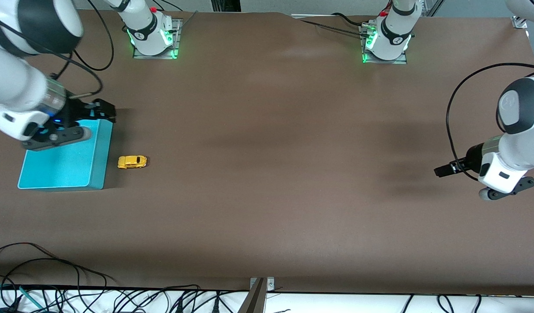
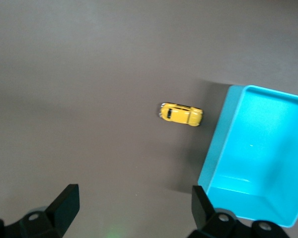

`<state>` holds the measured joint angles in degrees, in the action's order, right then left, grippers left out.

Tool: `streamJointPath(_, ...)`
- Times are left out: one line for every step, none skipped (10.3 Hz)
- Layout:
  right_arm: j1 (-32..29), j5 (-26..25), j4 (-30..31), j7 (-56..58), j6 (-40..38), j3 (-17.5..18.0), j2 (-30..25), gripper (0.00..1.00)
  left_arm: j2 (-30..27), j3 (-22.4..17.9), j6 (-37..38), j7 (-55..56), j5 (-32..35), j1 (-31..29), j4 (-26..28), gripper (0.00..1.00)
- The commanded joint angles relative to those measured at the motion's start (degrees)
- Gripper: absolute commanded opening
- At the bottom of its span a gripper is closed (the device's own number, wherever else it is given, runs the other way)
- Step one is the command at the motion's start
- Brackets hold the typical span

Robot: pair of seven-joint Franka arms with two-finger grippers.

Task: Wind up and store yellow beetle car
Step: 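Reach the right gripper toward the car while the left gripper retracts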

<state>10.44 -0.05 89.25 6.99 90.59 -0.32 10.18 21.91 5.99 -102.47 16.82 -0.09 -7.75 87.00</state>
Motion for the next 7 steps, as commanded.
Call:
streamJointPath(-3.7,0.5,8.2,9.0,5.1,3.9,-2.6,1.00,0.1,-0.3,2.6,-1.9,0.5,-0.2,-3.5,1.00)
streamJointPath(-6.5,0.5,11.3,15.1,7.6,6.2,-2.9,1.00,0.0,-0.1,2.6,-2.1,0.2,-0.8,-3.8,1.00)
streamJointPath(-9.1,0.6,13.6,21.7,9.7,7.9,-2.9,1.00,0.0,-0.2,2.7,-2.1,0.1,-0.6,-4.5,1.00)
streamJointPath(-11.3,0.6,15.7,28.0,11.6,9.2,-3.1,1.00,0.0,-0.1,3.1,-1.9,0.4,-0.6,-4.6,1.00)
streamJointPath(-13.2,0.5,18.4,34.6,14.5,10.3,-3.3,1.00,0.0,-0.1,4.2,-2.0,0.9,-0.6,-4.7,1.00)
streamJointPath(-15.2,0.5,21.6,42.0,18.0,11.5,-3.8,1.00,0.0,-0.2,4.4,-2.0,1.0,-0.7,-4.8,1.00)
streamJointPath(-16.4,0.5,25.3,47.9,22.2,11.7,-4.5,1.00,0.0,-0.4,4.4,-2.0,1.1,-0.7,-4.9,1.00)
